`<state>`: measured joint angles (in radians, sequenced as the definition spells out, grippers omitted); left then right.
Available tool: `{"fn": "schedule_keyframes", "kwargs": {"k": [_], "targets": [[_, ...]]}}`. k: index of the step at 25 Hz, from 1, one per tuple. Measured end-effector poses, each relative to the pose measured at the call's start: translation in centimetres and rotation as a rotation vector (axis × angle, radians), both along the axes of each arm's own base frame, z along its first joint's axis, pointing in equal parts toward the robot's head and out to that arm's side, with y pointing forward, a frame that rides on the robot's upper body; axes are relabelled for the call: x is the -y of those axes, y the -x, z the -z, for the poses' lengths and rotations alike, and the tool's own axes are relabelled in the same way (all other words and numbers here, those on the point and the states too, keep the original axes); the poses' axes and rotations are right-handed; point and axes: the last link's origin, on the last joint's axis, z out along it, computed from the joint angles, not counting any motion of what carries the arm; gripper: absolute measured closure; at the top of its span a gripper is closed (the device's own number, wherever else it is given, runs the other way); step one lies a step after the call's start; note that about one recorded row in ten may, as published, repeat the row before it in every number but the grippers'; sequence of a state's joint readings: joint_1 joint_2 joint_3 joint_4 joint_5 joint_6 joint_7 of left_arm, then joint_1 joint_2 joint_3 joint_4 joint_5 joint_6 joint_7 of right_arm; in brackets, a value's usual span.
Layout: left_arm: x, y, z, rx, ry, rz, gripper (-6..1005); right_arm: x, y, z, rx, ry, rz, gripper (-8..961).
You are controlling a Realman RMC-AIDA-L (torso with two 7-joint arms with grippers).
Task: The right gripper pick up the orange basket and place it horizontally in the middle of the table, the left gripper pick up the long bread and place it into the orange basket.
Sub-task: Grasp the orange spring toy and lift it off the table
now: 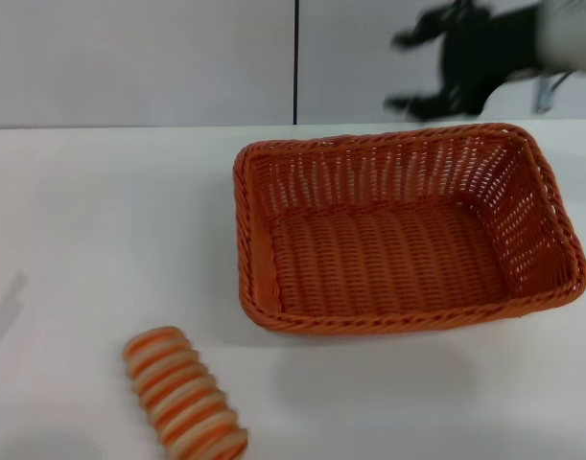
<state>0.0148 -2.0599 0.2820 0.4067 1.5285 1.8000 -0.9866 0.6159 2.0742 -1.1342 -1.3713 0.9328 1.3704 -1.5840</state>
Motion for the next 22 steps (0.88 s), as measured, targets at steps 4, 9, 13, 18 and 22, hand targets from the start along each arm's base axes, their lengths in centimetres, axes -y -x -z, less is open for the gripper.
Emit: {"fn": "schedule_keyframes", "kwargs": {"k": [4, 9, 13, 18, 22], "targets": [[-0.1, -0.5, -0.6, -0.020, 0.015, 0.044, 289, 1.5, -1.7, -5.2, -0.357, -0.115, 0.086, 303], [-1.0, -1.3, -1.3, -0.026, 0.107, 0.102, 289, 6.2, -6.8, -10.3, -0.801, -0.253, 0.159, 304], [-2.6, -2.2, -1.2, -0.039, 0.266, 0.148, 289, 8.9, -9.4, -11.3, -0.925, -0.300, 0.187, 304], [-5.5, -3.8, -1.5, -0.096, 0.528, 0.167, 289, 12.2, -13.0, -12.5, -1.102, -0.339, 0.224, 303], [-7.4, -5.2, -1.7, -0.143, 0.632, 0.182, 289, 14.5, -16.4, -13.3, -1.258, -0.382, 0.256, 303]]}}
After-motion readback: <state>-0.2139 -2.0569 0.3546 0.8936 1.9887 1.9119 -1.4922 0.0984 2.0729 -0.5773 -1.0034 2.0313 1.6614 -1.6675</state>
